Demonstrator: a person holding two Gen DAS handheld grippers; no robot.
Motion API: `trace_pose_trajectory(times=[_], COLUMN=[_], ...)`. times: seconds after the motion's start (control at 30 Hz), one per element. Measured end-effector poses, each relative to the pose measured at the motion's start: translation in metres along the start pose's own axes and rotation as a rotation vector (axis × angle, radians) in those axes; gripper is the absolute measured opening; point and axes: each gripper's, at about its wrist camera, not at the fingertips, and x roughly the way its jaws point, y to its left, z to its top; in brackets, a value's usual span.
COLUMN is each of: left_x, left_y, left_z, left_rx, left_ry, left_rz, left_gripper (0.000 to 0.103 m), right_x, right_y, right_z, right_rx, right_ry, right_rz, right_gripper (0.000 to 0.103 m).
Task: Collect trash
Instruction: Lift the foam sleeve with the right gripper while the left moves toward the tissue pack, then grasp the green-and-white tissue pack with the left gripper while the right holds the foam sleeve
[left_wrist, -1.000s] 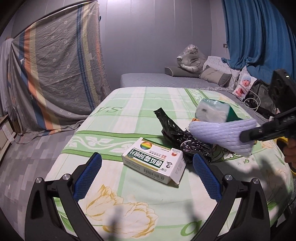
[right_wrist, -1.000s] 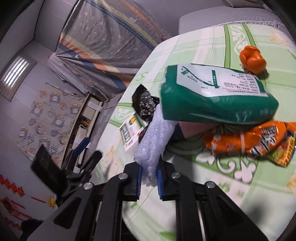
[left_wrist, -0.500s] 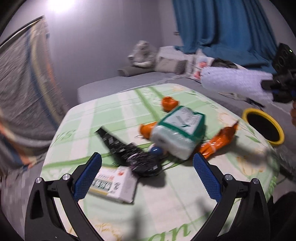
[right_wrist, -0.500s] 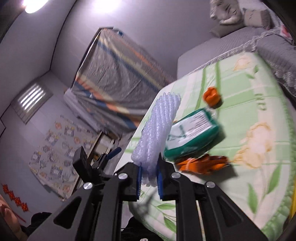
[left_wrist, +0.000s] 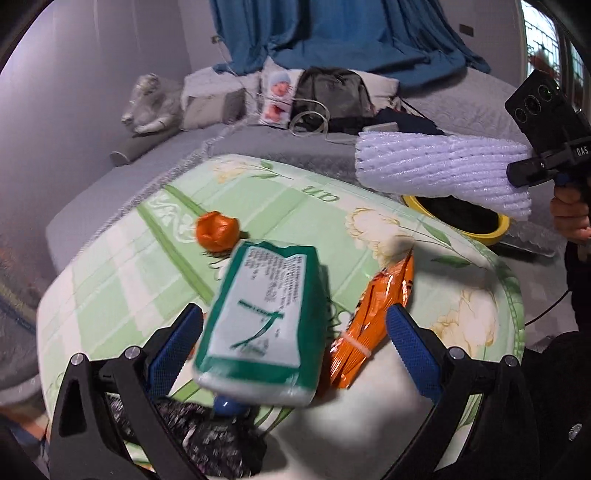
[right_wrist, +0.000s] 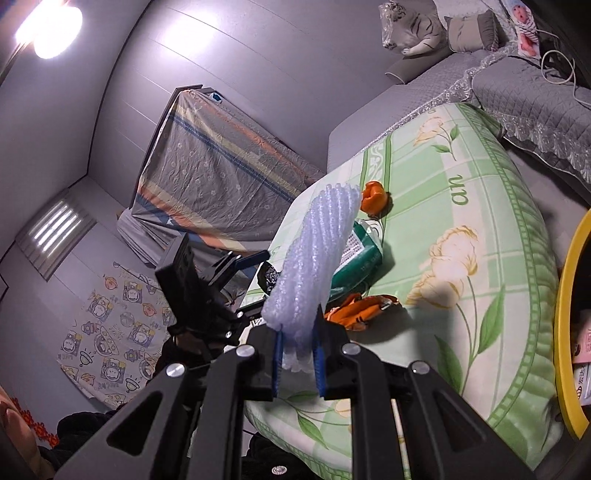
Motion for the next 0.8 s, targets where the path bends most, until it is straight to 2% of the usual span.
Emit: trace_pose_trajectory(times=[0.07, 0.23, 0.33, 0.47, 0.7, 0.8], left_x=[0.017, 0.05, 0.068, 0.082, 0.109, 0.119], left_y=[0.001, 0.007, 0.014, 0.015, 0.011, 0.018], left_z=[0.007, 0.017, 0.022, 0.022, 0.019, 0.019], left_rx=[0.016, 0.054, 0.039, 0.041, 0.103, 0.095], left_ry=[0.045, 0.153, 0.23, 0.29, 0.383, 0.406], left_rz=[-0.045, -0.07, -0.097, -0.106, -0.037, -0.005], left_gripper=[0.095, 0.095, 0.095, 0.095, 0.095, 0.095], right_x=[-0.001, 0.0, -0.001, -0.001, -0.001, -0.003], right_y=[-0.003, -0.01, -0.014, -0.019, -0.029, -0.032], right_z=[-0.001, -0.004, -0.005, -0.006, -0.006, -0.007], right_rx=[0.011, 0.022, 0.029, 0.041, 0.063, 0.069], right_ry=[0.001, 0.005, 0.003, -0.003, -0.007, -0.01], right_rz=[0.002, 0.008, 0.013, 0.019, 0.026, 0.025], right_gripper=[0.013, 0.013, 0.013, 0.013, 0.013, 0.013])
